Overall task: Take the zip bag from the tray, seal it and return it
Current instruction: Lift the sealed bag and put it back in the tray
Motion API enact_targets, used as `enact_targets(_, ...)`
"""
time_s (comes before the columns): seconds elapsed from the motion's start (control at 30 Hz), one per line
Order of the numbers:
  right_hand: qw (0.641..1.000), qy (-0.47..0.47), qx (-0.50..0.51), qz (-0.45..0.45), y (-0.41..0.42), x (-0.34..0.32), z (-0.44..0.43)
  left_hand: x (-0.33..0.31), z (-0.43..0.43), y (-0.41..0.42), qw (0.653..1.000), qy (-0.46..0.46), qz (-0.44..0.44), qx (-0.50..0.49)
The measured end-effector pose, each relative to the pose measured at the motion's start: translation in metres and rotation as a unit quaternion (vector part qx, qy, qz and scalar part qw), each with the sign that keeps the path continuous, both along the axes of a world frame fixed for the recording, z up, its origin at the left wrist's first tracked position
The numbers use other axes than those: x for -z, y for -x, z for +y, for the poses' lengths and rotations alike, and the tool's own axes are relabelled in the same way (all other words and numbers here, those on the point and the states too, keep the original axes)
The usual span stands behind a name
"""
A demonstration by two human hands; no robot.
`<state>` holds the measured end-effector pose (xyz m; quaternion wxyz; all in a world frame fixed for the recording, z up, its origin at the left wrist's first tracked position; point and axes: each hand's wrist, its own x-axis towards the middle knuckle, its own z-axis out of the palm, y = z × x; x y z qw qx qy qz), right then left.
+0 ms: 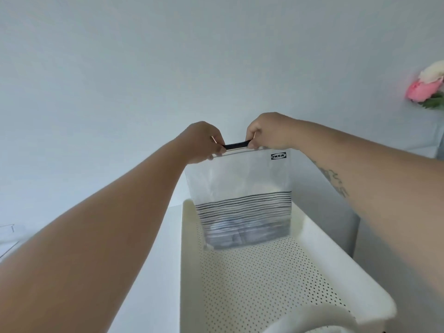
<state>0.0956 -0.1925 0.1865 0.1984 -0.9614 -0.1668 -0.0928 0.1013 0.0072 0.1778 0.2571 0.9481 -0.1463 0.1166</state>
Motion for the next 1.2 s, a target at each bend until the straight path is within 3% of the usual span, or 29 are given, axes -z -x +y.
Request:
enact_targets(0.1,0.999,-0.031,-0.002,-0.035,-0.005,0.008,0.002,0.003,0.001,-0.002,0.999,0.011,-0.034,-0.016)
enact_targets(0.27,0.999,-0.026,-0.007,-0.018,-0.003,0.048,0.004,0.043,0.002,0.012,0.999,-0.034,-0.035,-0.009)
enact_targets(0.47,0.998,-0.01,-0.019,0.051,0.018,0.115,-0.004,0.116,0.003,0.044,0.998,-0.061,0.018,0.003)
enact_targets(0.57,0.994,-0.013,-0.025,0.101,0.035,0.146,-0.011,0.148,0.001,0.062,0.998,-0.061,0.002,0.014)
enact_targets(0.73,0.987,-0.006,-0.036,0.156,0.059,0.187,-0.02,0.188,-0.007,0.085,0.994,-0.071,0.072,0.05)
enact_targets(0.97,0.979,0.033,-0.04,0.199,0.078,0.217,-0.026,0.212,-0.015,0.106,0.983,-0.159,0.085,0.04)
enact_targets(1.2,0.981,0.062,-0.054,0.176,0.08,0.233,-0.029,0.218,-0.017,0.113,0.973,-0.19,0.115,0.063)
